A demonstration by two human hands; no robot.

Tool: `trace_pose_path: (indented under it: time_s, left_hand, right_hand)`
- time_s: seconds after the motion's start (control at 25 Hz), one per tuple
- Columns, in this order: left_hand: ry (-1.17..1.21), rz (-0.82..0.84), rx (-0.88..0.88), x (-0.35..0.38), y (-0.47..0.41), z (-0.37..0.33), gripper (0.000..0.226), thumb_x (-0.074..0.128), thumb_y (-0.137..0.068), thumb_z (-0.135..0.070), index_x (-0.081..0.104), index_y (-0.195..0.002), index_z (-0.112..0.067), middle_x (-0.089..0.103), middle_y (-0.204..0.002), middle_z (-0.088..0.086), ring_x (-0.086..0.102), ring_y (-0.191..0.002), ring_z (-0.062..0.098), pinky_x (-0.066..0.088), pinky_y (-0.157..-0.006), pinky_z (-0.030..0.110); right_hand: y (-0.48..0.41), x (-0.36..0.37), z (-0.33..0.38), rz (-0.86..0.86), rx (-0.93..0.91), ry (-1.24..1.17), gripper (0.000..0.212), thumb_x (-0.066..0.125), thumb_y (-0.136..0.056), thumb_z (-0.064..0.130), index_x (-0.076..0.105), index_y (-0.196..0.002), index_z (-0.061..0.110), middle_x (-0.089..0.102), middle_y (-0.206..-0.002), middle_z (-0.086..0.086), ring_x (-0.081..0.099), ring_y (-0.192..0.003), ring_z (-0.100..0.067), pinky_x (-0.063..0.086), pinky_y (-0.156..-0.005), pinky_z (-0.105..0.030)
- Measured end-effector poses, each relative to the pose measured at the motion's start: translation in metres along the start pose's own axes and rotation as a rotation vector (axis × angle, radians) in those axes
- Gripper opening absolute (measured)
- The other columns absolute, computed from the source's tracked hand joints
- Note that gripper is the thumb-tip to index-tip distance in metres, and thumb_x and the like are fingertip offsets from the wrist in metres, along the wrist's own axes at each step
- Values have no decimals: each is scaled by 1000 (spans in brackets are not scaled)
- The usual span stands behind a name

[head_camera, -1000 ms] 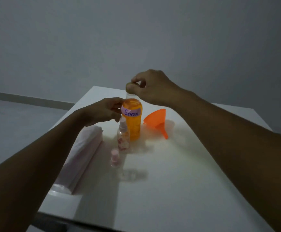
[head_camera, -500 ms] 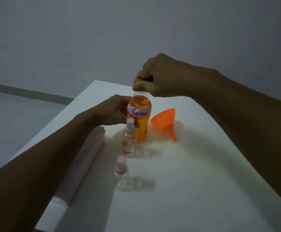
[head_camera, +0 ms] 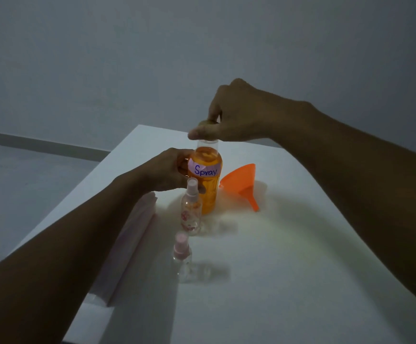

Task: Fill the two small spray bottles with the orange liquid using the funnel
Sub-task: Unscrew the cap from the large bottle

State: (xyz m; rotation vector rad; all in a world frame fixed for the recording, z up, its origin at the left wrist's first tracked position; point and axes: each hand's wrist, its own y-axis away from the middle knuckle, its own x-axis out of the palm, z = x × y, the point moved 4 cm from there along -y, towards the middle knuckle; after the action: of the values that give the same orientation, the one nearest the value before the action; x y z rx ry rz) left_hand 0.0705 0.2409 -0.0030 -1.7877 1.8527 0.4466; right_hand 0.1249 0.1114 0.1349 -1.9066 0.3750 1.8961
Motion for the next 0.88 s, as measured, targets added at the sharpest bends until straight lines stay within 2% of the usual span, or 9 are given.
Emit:
trace_pose_path:
  time_s: [0.08, 0.2, 0.32, 0.4, 0.52, 0.6, 0.72, 0.8, 0.88]
  left_hand:
    - [6, 1, 0, 0, -2, 1, 52, 86, -66, -29, 65, -112, -21, 72, -104, -5, 69, -94, 11, 56, -81, 22]
    - [-12, -4, -8, 1, -3, 3, 57, 86, -65, -34, 63, -116, -23, 71, -107, -6, 68, -96, 12, 56, -82, 23]
    - [-9, 3, -14, 1, -3, 3, 58, 87, -65, -32, 62, -118, -23, 71, -109, -7, 68, -97, 10, 56, -81, 21]
    - [-7, 4, -17, 1, -3, 2, 56, 86, -66, -31, 62, -117, -24, 70, -109, -8, 67, -97, 7, 55, -79, 18]
    - [-28, 0, -17, 1, -2, 1, 53, 86, -67, -32, 63, -114, -25, 71, -107, -9, 67, -96, 7, 55, -80, 19]
    - [-30, -1, -22, 1, -2, 2, 55, 86, -66, -33, 63, -115, -25, 71, -107, -8, 67, -96, 7, 55, -81, 19]
    - [-60, 1, -40, 1, -4, 3, 55, 87, -65, -34, 63, -114, -27, 71, -107, -9, 67, -93, 4, 54, -74, 14]
    - [-47, 1, -56, 0, -4, 4, 55, 87, -66, -32, 62, -115, -27, 71, -107, -9, 67, -93, 2, 53, -71, 13]
    - [-40, 1, -64, 1, -3, 4, 56, 88, -65, -31, 62, -115, -28, 71, -107, -10, 67, -94, 2, 53, -72, 14]
  right_hand:
    - [2, 4, 4, 31, -70, 36, 56, 56, -92, 61, 73, -81, 8, 67, -65, 3, 57, -49, -12, 43, -52, -27]
    - [6, 1, 4, 115, -177, 73, 10, 61, -97, 31, 65, -92, 24, 61, -82, 16, 64, -75, -9, 50, -68, -29]
    - [12, 0, 6, 127, -247, 77, 51, 66, -83, -8, 61, -117, 31, 60, -115, 10, 65, -97, -15, 58, -77, -33]
    - [14, -4, 3, 159, -213, -26, 62, 72, -85, 2, 52, -132, 37, 53, -126, 12, 63, -102, -15, 57, -80, -31]
    - [13, -6, -2, 162, -35, -89, 86, 70, -79, 64, 29, -151, 40, 52, -139, 4, 60, -95, -12, 50, -82, -29]
    - [9, -2, -2, 80, 80, -26, 88, 46, -77, 85, 55, -138, 22, 67, -124, -7, 68, -85, -18, 55, -81, -35]
    - [9, 9, 6, 52, 28, -5, 62, 45, -95, 65, 67, -92, 6, 69, -85, -10, 63, -70, -23, 52, -67, -35]
    - [13, 5, 6, 39, -42, -53, 30, 55, -100, 38, 62, -113, 12, 64, -104, -5, 61, -89, -23, 50, -73, -30]
    - [25, 0, -2, -51, -63, -167, 33, 59, -99, 19, 53, -131, 19, 54, -122, 0, 53, -105, -17, 44, -77, -19]
